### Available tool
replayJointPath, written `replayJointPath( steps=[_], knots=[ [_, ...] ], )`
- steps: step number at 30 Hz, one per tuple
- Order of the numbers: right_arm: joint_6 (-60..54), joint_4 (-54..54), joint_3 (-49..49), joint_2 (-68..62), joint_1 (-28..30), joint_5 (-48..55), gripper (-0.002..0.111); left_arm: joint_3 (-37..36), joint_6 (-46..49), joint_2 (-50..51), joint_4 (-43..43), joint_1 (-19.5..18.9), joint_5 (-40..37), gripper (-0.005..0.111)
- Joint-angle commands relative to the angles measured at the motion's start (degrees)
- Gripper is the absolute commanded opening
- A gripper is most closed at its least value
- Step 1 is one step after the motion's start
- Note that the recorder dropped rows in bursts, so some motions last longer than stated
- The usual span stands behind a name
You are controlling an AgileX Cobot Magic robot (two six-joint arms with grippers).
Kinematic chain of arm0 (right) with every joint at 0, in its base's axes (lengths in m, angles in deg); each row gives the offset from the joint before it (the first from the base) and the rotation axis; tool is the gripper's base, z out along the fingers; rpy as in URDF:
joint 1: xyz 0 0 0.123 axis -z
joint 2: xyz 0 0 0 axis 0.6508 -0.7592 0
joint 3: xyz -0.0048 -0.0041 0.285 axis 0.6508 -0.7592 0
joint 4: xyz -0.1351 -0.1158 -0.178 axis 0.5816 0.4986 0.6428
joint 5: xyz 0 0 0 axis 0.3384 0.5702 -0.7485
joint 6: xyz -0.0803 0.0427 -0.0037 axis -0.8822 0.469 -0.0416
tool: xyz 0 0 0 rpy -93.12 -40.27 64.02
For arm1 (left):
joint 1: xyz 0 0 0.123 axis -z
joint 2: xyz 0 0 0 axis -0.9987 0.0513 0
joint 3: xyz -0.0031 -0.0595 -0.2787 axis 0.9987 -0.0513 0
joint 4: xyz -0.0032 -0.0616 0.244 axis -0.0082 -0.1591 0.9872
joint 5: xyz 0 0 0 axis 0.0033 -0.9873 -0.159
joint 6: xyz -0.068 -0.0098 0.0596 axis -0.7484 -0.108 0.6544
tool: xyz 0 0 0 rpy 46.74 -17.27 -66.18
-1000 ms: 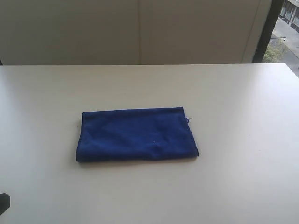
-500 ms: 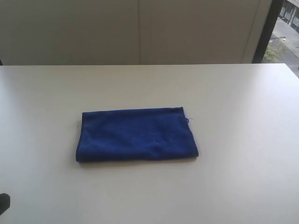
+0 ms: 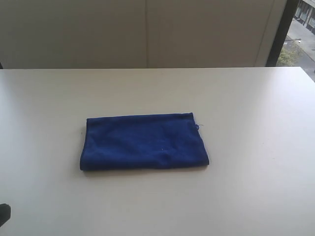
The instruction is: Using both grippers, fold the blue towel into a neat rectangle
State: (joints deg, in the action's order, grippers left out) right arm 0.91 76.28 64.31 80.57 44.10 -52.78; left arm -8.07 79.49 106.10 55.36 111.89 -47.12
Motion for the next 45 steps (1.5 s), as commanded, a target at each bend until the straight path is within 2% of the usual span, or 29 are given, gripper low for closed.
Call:
replayJointPath(
  steps=[1, 18, 30, 36, 40, 45],
  knots=[
    [0.77, -0.09, -0.27, 0.38, -0.08, -0.10, 0.000, -0.38, -0.40, -0.32, -0.74, -0.13, -0.15, 0.000],
    [0.77, -0.09, -0.27, 0.38, -0.22, -0.20, 0.000, -0.38, -0.40, -0.32, -0.74, -0.13, -0.15, 0.000],
    [0.77, -0.09, -0.27, 0.38, -5.53, -0.09, 0.000, -0.38, -0.40, -0.32, -0.74, -0.13, -0.15, 0.000],
    [0.77, -0.09, -0.27, 0.38, -5.78, -0.19, 0.000, -0.38, -0.40, -0.43, -0.74, -0.13, -0.16, 0.000],
    [0.77, -0.09, -0.27, 0.38, -5.78, -0.19, 0.000, -0.38, -0.40, -2.17, -0.74, -4.07, -0.86, 0.000],
    [0.77, -0.09, -0.27, 0.38, -5.78, -0.19, 0.000, -0.38, -0.40, -8.32, -0.74, -12.70, -0.86, 0.000]
  ],
)
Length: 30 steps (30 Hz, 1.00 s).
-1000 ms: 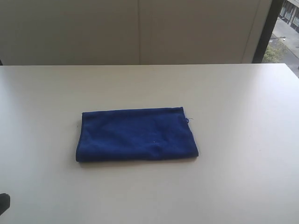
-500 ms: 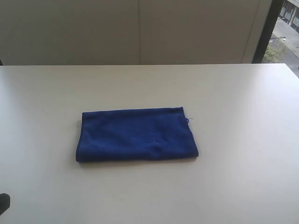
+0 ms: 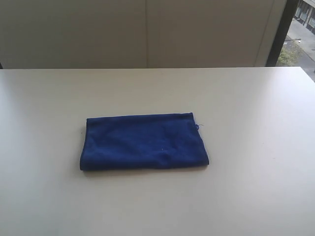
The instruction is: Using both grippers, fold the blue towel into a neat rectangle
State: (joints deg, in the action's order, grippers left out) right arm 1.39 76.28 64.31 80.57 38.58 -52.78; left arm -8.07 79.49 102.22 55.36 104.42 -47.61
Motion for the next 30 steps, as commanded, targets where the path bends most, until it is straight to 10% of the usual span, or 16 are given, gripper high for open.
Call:
replayJointPath(
  steps=[1, 17, 30],
  knots=[
    [0.30, -0.09, -0.27, 0.38, -0.26, -0.19, 0.000, -0.38, -0.40, -5.58, -0.74, -6.33, -0.37, 0.000],
    [0.30, -0.09, -0.27, 0.38, -0.26, -0.19, 0.000, -0.38, -0.95, -16.51, -0.63, -10.88, -1.13, 0.000],
    [0.30, -0.09, -0.27, 0.38, -0.26, -0.19, 0.000, -0.38, -36.95, -16.51, -23.95, -10.88, -11.17, 0.000]
  ],
)
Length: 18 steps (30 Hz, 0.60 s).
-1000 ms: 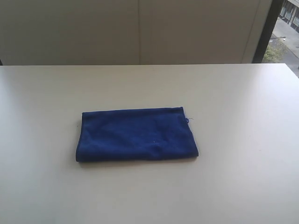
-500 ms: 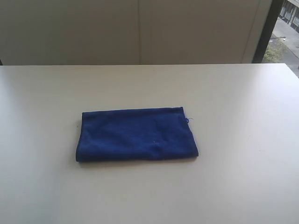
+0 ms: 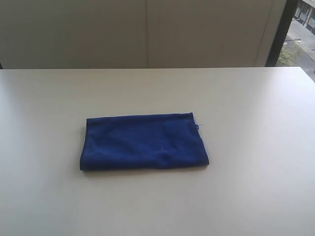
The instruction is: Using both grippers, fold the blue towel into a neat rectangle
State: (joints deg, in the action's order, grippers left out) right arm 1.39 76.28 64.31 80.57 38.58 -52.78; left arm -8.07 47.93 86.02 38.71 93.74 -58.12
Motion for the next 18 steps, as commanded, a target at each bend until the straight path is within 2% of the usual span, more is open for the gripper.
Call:
replayJointPath(
  steps=[1, 4, 6, 8, 9, 11, 15, 17, 18],
  knots=[
    [0.30, -0.09, -0.27, 0.38, -0.26, -0.19, 0.000, -0.38, -5.39, -0.31, -7.56, -0.20, -0.80, 0.000],
    [0.30, -0.09, -0.27, 0.38, -0.26, -0.19, 0.000, -0.38, -3.92, -0.31, -7.45, -0.20, 0.72, 0.000],
    [0.30, -0.09, -0.27, 0.38, -0.26, -0.19, 0.000, -0.38, -2.37, -0.31, -4.18, -0.20, 1.74, 0.000],
    [0.30, -0.09, -0.27, 0.38, -0.26, -0.19, 0.000, -0.38, -14.96, -0.31, 17.24, -0.20, 1.24, 0.000],
    [0.30, -0.09, -0.27, 0.38, -0.26, -0.19, 0.000, -0.38, -35.06, -0.31, 33.18, -0.20, 0.58, 0.000],
    [0.30, -0.09, -0.27, 0.38, -0.26, -0.19, 0.000, -0.38, -47.12, -0.31, 43.31, -0.20, 0.49, 0.000],
    [0.30, -0.09, -0.27, 0.38, -0.26, -0.19, 0.000, -0.38, -25.63, -0.31, 43.53, -0.20, -0.38, 0.000],
    [0.30, -0.09, -0.27, 0.38, -0.26, -0.19, 0.000, -0.38, -2.41, -0.31, 43.17, -0.20, -2.20, 0.000],
    [0.30, -0.09, -0.27, 0.38, -0.26, -0.19, 0.000, -0.38, 5.67, -0.31, 42.06, -0.20, -2.31, 0.000]
  ],
)
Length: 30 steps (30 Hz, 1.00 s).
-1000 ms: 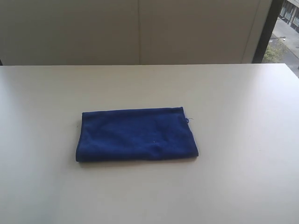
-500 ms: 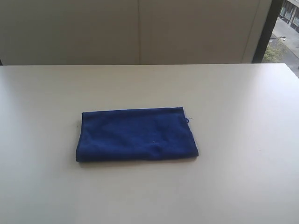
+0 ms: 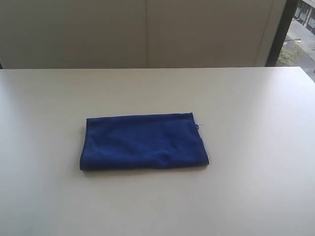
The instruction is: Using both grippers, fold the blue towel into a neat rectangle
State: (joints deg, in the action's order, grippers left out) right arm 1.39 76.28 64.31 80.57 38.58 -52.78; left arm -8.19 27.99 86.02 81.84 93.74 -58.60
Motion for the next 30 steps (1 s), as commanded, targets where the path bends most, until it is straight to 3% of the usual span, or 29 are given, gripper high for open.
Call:
replayJointPath(
  steps=[1, 5, 8, 12, 30],
  knots=[
    [0.30, -0.09, -0.27, 0.38, -0.26, -0.19, 0.000, -0.26, 31.91, -0.31, -1.96, -0.20, -1.83, 0.000],
    [0.30, -0.21, -0.27, 0.38, -0.26, -0.19, 0.000, -0.26, 33.37, -0.31, -1.96, -0.38, -1.91, 0.000],
    [0.30, -0.21, -0.27, 0.38, -0.26, -0.19, 0.000, -0.26, 28.31, -0.31, -0.38, -3.28, -2.19, 0.000],
    [0.30, -0.21, -0.27, 0.38, -0.26, -0.19, 0.000, -0.26, 21.16, -0.31, 3.96, -3.72, -2.31, 0.000],
    [0.30, -0.21, -0.27, 0.38, -0.26, -0.19, 0.000, -0.26, 20.42, -0.31, 4.59, -3.72, -1.52, 0.000]
  ],
)
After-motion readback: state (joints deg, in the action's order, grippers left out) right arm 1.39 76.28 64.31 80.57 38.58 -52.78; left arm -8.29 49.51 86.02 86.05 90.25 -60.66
